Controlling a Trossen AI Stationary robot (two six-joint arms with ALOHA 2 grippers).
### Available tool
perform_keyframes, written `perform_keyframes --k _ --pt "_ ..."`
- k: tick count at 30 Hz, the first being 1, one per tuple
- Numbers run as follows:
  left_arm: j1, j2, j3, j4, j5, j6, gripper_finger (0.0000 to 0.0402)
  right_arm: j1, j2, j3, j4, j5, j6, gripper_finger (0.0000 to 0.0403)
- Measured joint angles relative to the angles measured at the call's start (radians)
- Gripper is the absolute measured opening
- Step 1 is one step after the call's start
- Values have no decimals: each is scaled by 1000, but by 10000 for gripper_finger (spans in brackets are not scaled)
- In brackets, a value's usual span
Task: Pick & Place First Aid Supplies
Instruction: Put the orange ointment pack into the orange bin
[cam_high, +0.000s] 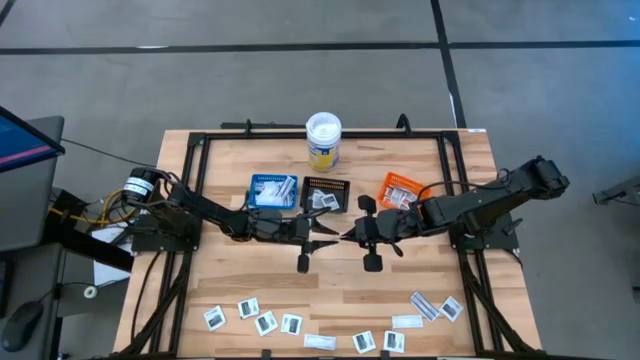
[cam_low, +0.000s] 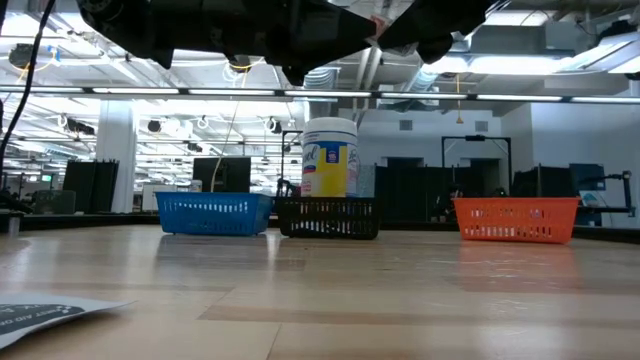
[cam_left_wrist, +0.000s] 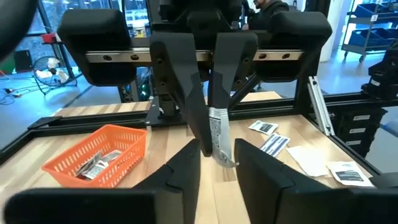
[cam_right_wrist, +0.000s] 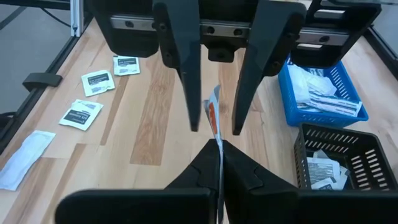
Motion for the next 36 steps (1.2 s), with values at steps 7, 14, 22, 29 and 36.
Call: perform_keyframes --k 7,14,22,29,36 --pt "0 0 0 0 -1 7 16 -1 0 0 -3 0 0 1" --pt "1 0 0 -13 -4 9 18 -1 0 1 -57 14 0 1" --pt "1 0 0 -11 -2 9 6 -9 0 0 -61 31 0 1" --pt "1 0 0 -16 -26 9 5 -12 0 0 -67 31 0 1" --pt "1 0 0 -17 -33 9 5 -12 0 0 -78 31 7 1"
